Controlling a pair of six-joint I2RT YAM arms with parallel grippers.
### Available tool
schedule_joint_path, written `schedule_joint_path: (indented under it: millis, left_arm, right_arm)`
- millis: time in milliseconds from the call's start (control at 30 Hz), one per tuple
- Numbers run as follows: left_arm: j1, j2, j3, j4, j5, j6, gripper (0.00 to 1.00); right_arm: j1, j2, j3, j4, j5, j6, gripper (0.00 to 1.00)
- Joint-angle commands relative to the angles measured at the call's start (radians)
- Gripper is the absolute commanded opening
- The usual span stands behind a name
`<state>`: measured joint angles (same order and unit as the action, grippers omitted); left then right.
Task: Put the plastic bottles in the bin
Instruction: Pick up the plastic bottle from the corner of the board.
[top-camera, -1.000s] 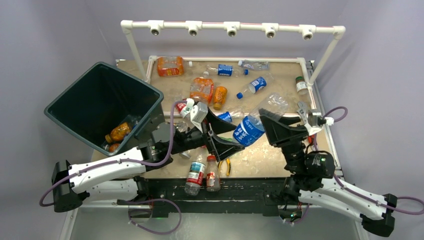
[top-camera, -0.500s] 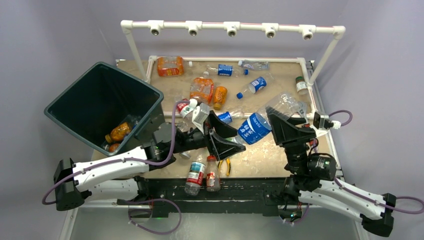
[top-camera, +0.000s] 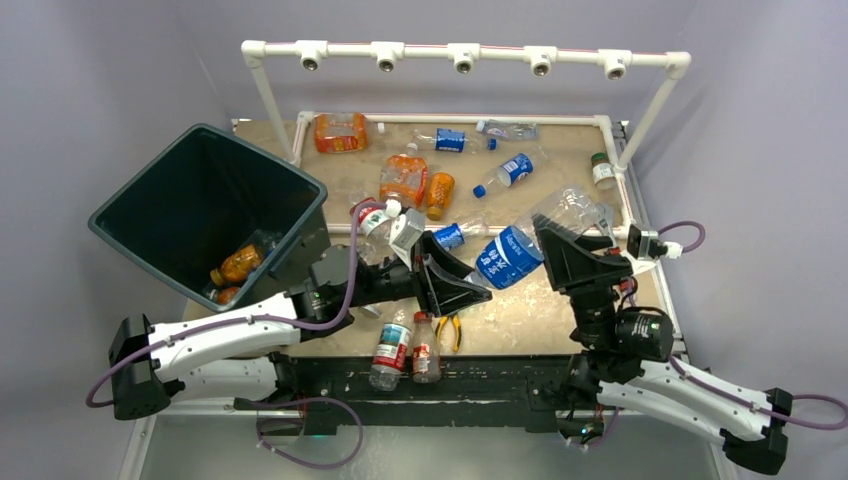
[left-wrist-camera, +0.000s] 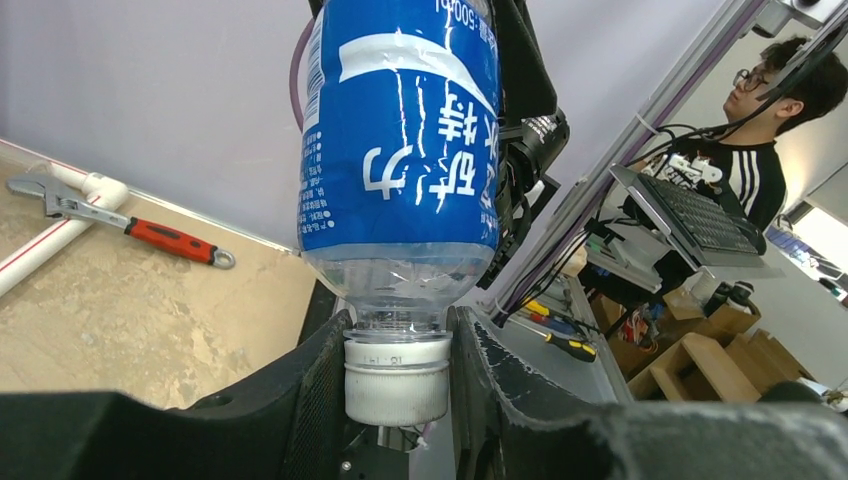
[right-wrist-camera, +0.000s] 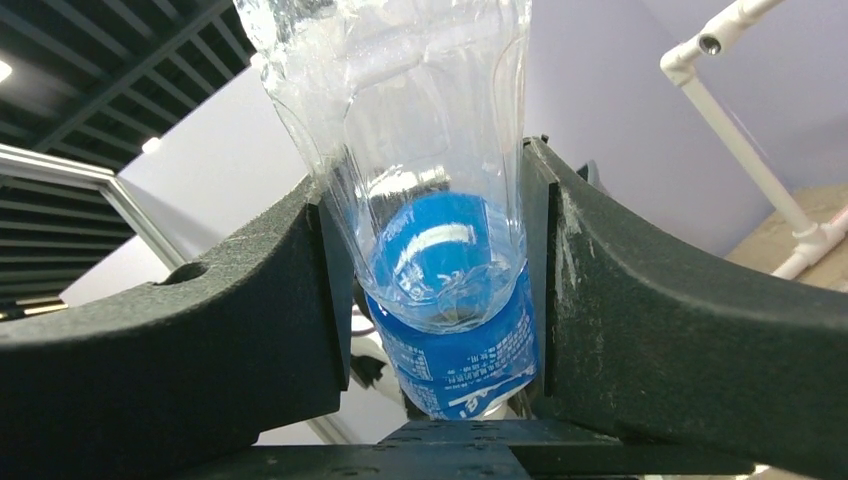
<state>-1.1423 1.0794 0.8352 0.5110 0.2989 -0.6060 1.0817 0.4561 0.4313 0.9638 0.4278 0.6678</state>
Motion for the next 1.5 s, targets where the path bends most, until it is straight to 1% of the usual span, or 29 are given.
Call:
schedule_joint_path:
  millis: [0, 67, 133, 233, 367, 400, 433, 500, 567, 633, 700, 833, 867, 900, 967, 1100, 1167, 1233, 1267, 1300, 1333, 1400, 1433, 1467]
  left_arm:
    - [-0.005, -0.037, 0.031, 0.017, -0.039, 0.021, 0.0]
    - [-0.005, -0.053, 0.053, -0.025, -0.07, 0.046, 0.0]
    - [-0.005, -0.065, 0.087, -0.079, -0.116, 0.075, 0.0]
    - [-0.005, -0.066, 0.176, -0.201, -0.163, 0.137, 0.0]
    - [-0.005, -0.028, 0.355, -0.435, -0.188, 0.249, 0.0]
    - [-0.005, -0.014, 0.427, -0.518, -0.193, 0.284, 0.0]
    - [-0.005, 0.001, 0.461, -0.603, -0.199, 0.324, 0.0]
    - [-0.005, 0.029, 0.595, -0.789, -0.228, 0.405, 0.0]
    - [-0.005, 0.046, 0.674, -0.892, -0.278, 0.461, 0.0]
    - [-0.005, 0.041, 0.709, -0.926, -0.295, 0.501, 0.0]
    - [-0.005, 0.019, 0.697, -0.903, -0.296, 0.526, 0.0]
    - [-0.005, -0.056, 0.567, -0.76, -0.252, 0.561, 0.0]
    - [-0.005, -0.064, 0.548, -0.742, -0.252, 0.571, 0.0]
    - [-0.005, -0.065, 0.551, -0.744, -0.281, 0.575, 0.0]
    - [-0.005, -0.053, 0.604, -0.808, -0.387, 0.58, 0.0]
    - [-0.005, -0.033, 0.752, -0.959, -0.65, 0.562, 0.0]
    - [-0.005, -0.036, 0.797, -1.011, -0.698, 0.561, 0.0]
    - [-0.005, -0.036, 0.82, -1.072, -0.686, 0.569, 0.0]
    - [-0.005, -0.03, 0.831, -1.106, -0.662, 0.576, 0.0]
    - [-0.005, -0.014, 0.85, -1.153, -0.632, 0.583, 0.0]
    - [-0.005, 0.011, 0.882, -1.209, -0.599, 0.586, 0.0]
    - [-0.005, 0.082, 0.952, -1.337, -0.544, 0.581, 0.0]
    - [-0.005, 0.113, 0.983, -1.392, -0.524, 0.576, 0.0]
    - [-0.005, 0.139, 0.996, -1.43, -0.503, 0.572, 0.0]
  right_arm:
    - [0.005, -0.043, 0.045, -0.117, -0.064, -0.028, 0.48]
    - [0.004, -0.063, 0.093, -0.25, -0.092, -0.05, 0.85]
    - [0.005, -0.078, 0.154, -0.387, -0.113, -0.086, 0.98]
    - [0.004, -0.087, 0.257, -0.604, -0.079, -0.139, 0.99]
    - [0.004, -0.11, 0.357, -0.866, -0.081, -0.175, 0.99]
    - [0.004, -0.122, 0.378, -0.921, -0.069, -0.186, 0.99]
    - [0.005, -0.132, 0.404, -0.972, -0.05, -0.196, 0.99]
    - [0.004, -0.154, 0.461, -1.075, 0.025, -0.227, 0.99]
    - [0.005, -0.192, 0.505, -1.155, 0.058, -0.242, 0.99]
    - [0.004, -0.231, 0.517, -1.175, 0.071, -0.249, 0.99]
    - [0.004, -0.265, 0.511, -1.159, 0.043, -0.246, 0.99]
    - [0.004, -0.293, 0.452, -1.037, -0.094, -0.243, 0.99]
    - [0.004, -0.285, 0.446, -1.01, -0.129, -0.245, 0.99]
    - [0.004, -0.269, 0.449, -0.992, -0.167, -0.248, 0.99]
    - [0.004, -0.218, 0.47, -0.977, -0.192, -0.257, 0.99]
    - [0.004, -0.123, 0.486, -0.982, -0.215, -0.276, 0.99]
    - [0.004, -0.123, 0.45, -0.94, -0.205, -0.263, 0.99]
    - [0.004, -0.14, 0.394, -0.866, -0.246, -0.237, 0.99]
    - [0.004, -0.141, 0.381, -0.824, -0.242, -0.234, 0.99]
    - [0.006, -0.131, 0.383, -0.789, -0.238, -0.242, 0.99]
    - [0.005, -0.112, 0.407, -0.789, -0.219, -0.254, 0.99]
    - [0.005, -0.049, 0.504, -0.844, -0.151, -0.319, 0.99]
    - [0.004, -0.017, 0.553, -0.912, -0.131, -0.343, 0.99]
    - [0.004, 0.002, 0.59, -0.945, -0.114, -0.374, 0.99]
